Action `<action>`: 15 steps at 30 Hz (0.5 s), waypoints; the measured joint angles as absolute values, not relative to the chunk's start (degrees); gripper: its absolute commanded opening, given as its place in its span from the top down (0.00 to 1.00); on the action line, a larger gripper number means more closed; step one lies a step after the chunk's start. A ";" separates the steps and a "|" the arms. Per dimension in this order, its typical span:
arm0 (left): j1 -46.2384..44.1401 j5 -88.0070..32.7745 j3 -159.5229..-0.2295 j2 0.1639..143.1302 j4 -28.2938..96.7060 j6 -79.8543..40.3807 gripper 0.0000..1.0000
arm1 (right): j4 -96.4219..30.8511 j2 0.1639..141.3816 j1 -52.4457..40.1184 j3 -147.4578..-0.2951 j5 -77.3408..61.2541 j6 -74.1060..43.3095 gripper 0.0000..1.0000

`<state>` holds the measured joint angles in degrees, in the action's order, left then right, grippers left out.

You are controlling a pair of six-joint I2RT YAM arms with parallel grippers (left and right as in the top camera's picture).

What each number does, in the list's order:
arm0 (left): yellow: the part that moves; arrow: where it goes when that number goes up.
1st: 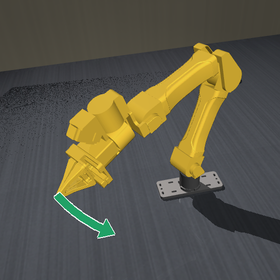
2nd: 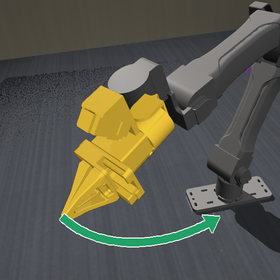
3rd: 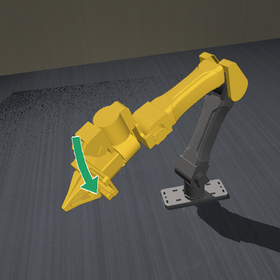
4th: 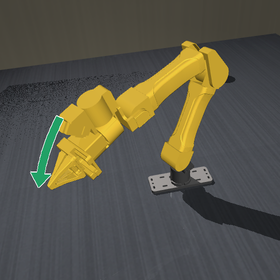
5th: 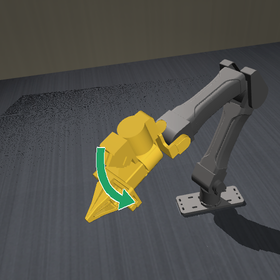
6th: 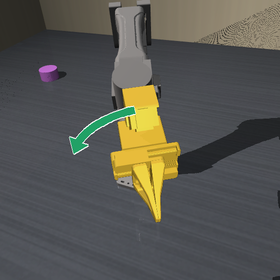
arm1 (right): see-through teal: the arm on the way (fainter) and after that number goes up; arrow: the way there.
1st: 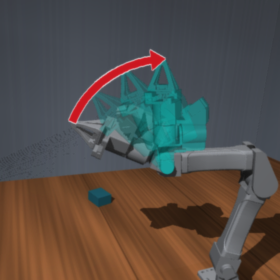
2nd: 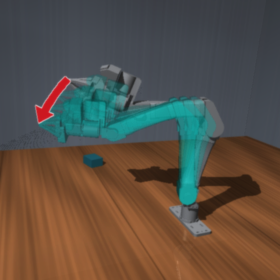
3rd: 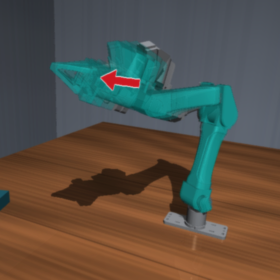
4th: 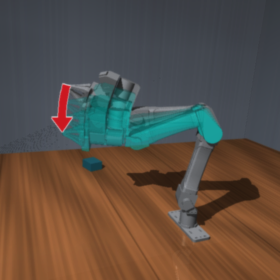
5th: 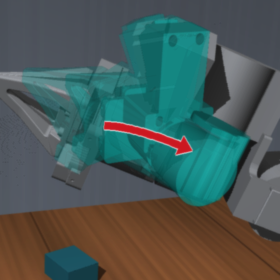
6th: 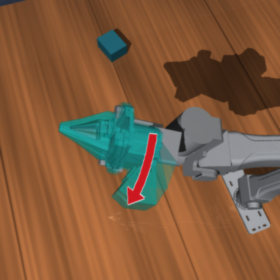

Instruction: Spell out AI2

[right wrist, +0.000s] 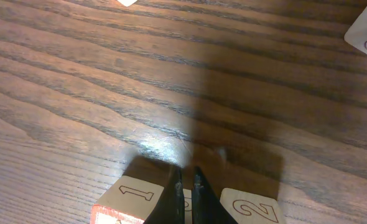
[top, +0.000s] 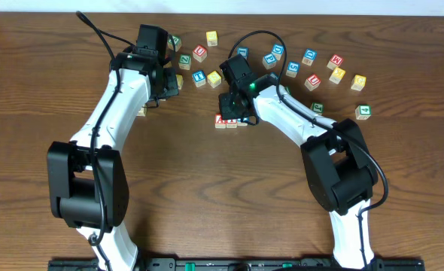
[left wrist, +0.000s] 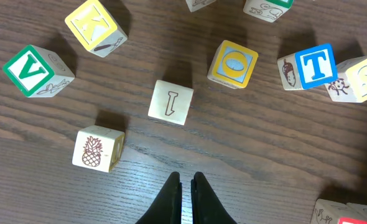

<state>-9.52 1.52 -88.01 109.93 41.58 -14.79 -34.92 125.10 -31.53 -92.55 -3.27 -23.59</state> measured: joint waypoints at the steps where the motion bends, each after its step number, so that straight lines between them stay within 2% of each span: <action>1: -9.52 1.52 -88.01 109.93 41.56 -14.79 0.92 | -34.92 125.10 -31.53 -92.55 -3.27 -23.59 0.99; 15: -9.52 1.52 -88.01 109.93 41.56 -14.79 0.92 | -32.53 125.12 -29.65 -92.58 -2.79 -23.59 0.99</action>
